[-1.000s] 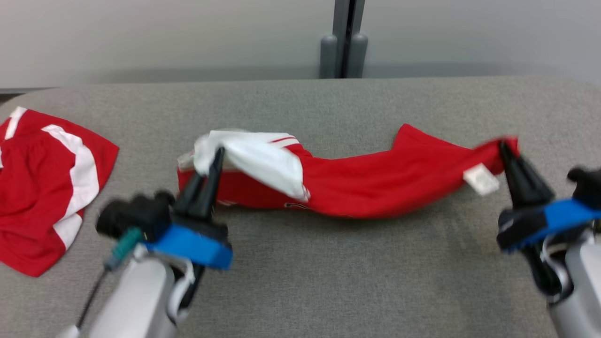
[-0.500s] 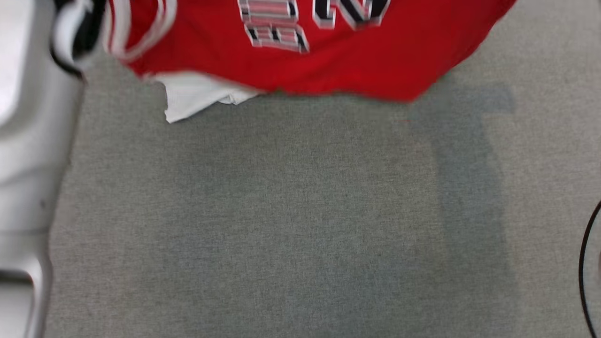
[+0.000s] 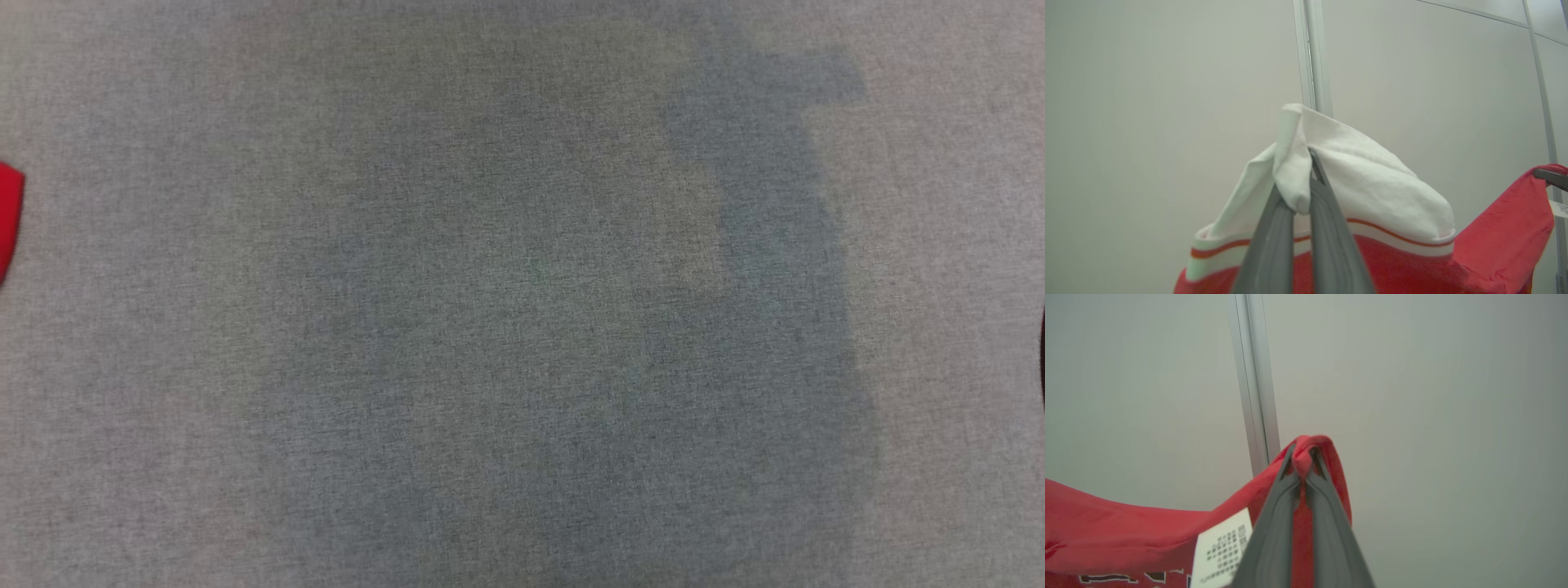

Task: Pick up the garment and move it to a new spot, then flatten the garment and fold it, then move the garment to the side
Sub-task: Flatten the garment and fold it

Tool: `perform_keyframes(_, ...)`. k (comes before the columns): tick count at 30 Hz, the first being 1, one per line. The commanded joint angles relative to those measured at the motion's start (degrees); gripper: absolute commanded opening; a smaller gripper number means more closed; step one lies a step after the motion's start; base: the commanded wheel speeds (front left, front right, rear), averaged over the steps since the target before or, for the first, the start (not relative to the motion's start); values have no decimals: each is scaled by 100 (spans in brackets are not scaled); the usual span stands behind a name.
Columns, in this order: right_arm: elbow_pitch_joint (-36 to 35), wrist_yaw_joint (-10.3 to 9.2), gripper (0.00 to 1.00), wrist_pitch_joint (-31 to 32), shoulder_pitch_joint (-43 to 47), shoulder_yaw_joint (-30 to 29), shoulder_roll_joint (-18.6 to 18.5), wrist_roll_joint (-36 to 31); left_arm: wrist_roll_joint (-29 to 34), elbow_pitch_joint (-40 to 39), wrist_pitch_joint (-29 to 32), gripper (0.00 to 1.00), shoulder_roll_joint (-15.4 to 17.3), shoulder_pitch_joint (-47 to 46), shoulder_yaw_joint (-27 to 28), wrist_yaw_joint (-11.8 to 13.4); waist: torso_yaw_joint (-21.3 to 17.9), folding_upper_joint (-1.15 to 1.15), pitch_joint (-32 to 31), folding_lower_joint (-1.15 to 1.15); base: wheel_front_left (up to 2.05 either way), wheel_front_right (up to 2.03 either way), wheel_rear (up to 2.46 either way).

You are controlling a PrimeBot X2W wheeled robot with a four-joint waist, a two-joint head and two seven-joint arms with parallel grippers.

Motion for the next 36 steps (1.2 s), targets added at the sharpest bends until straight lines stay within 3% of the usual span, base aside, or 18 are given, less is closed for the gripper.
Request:
perform_keyframes(1, 155, 3, 0, -97, 59, 97, -20, 114, -122, 138, -94, 0, 1, 32, -166, -8, -19, -1, 3, 1, 0, 0, 0)
perform_keyframes(10, 477, 3, 0, -583, 1027, 603, 194, 526, -483, 136, -237, 0, 183, 1017, -487, -8, -41, -1, -13, 1, 0, 0, 0)
perform_keyframes(15, 307, 3, 0, -940, 2337, 952, 349, 1058, -444, -761, -237, 0, 255, 2832, 181, 41, 1, -1, -288, 1, 0, 0, 0)
perform_keyframes(16, 307, 3, 0, -940, 2337, 952, 349, 1058, -444, -761, -237, 0, 255, 2832, 181, 41, 1, -1, -288, 1, 0, 0, 0)
perform_keyframes(25, -569, 3, 0, -1126, 4525, 1266, 100, 1609, -23, -2087, -238, 0, 101, 5703, 893, 267, 127, -1, -859, 1, 0, 0, 0)
perform_keyframes(36, -1707, 3, 0, -1069, 7090, 1151, -172, 1892, 277, -3089, -239, 0, -138, 8197, 1228, 416, 280, -1, -1605, 1, 0, 0, 0)
